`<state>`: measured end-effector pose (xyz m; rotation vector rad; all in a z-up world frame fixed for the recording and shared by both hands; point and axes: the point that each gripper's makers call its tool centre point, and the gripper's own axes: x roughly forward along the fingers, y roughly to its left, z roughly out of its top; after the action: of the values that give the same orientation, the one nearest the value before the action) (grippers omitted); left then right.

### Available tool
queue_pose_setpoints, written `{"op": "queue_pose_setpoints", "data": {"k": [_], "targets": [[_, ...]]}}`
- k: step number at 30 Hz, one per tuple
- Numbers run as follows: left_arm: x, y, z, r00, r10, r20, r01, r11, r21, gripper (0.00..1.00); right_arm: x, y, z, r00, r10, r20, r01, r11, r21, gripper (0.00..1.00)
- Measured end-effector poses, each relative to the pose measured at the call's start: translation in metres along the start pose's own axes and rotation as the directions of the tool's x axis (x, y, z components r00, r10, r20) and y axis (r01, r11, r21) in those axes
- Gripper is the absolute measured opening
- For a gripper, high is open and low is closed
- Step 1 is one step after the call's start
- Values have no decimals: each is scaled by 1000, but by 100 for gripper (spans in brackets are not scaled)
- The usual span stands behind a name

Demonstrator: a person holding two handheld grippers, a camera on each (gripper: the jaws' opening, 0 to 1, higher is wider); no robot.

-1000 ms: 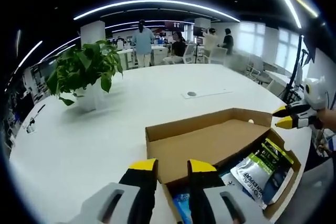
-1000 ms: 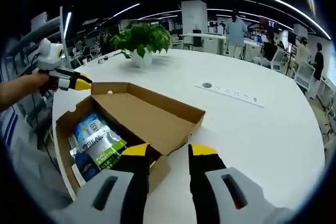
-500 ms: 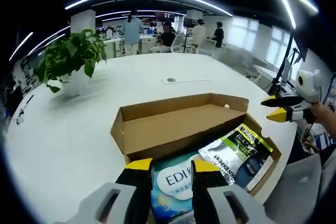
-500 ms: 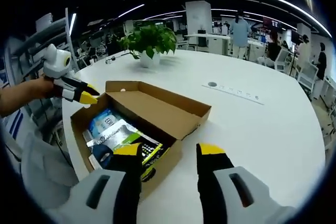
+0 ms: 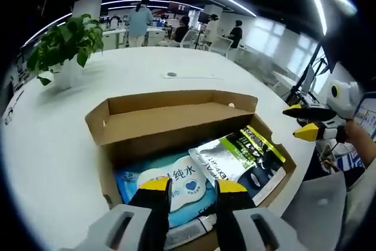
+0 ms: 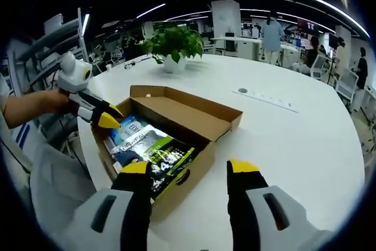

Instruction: Operate the shoe box by opening the lid, removing the specified soft item, and placing it in the target area until the item is outside and the box remains undamaged.

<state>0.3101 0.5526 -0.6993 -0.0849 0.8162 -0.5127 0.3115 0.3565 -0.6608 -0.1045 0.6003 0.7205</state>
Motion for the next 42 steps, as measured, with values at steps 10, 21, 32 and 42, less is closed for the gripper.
{"op": "queue_pose_setpoints", "data": {"k": [10,21,32,42], "targets": [[20,-16,-18,995,-79,-53,76,996,-53,28,-11,15,-14,1000,8,2,-8,1000,8,52],[33,-34,-24,983,-168,-80,153,975,-160,25,-14,25,-19,999,29,14,-29,1000,7,54],[39,-41,-19,974,-217,-61,199,955,-221,10,-12,32,-21,999,49,19,-49,999,-16,53],[32,-38,-6,980,-200,-21,190,954,-232,1,-4,43,-17,996,79,27,-78,996,-44,53]]}}
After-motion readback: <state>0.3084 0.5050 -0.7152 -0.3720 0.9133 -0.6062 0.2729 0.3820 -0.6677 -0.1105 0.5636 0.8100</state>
